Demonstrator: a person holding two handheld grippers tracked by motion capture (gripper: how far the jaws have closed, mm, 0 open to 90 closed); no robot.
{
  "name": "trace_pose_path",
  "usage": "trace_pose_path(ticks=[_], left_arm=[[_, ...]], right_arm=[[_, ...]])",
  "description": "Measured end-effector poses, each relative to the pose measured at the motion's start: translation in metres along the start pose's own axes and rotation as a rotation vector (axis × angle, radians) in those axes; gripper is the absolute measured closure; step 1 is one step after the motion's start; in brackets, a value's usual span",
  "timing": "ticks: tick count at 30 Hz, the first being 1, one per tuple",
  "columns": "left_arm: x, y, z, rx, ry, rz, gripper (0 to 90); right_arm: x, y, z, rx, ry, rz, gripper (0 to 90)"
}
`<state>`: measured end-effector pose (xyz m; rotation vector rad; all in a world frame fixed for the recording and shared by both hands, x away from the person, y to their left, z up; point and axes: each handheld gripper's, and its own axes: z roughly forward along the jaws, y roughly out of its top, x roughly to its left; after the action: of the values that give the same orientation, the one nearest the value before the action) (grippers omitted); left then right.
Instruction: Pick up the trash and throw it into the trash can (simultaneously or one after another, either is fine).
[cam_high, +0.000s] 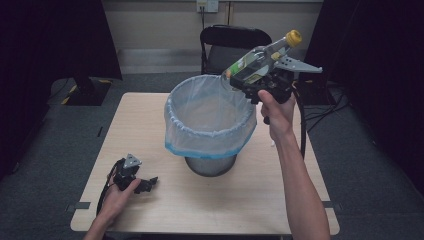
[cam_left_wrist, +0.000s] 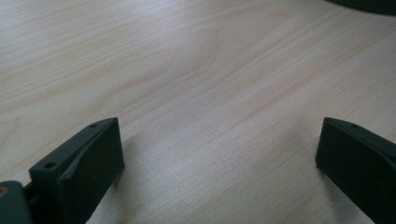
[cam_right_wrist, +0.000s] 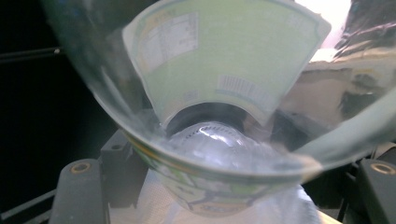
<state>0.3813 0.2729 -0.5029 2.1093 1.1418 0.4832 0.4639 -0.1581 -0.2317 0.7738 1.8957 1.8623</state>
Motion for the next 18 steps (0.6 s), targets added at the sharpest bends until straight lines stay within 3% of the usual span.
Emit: trace_pose_path(ticks=[10, 13, 18], left_arm=[[0.0, 0.0, 0.0, 0.001, 0.0, 0.0, 0.3], [0.0, 0.0, 0.0, 0.0, 0.0, 0.0, 0.3], [0.0, 0.0, 0.0, -0.001, 0.0, 0.0, 0.3]], right_arm=[[0.016, -0.001, 0.019, 0.083, 0.077, -0.011, 27.6], [0.018, -0.003, 0.022, 0.112, 0.081, -0.01, 27.5], [0.02, -0.006, 0.027, 0.175, 0.063, -0.056, 26.1]])
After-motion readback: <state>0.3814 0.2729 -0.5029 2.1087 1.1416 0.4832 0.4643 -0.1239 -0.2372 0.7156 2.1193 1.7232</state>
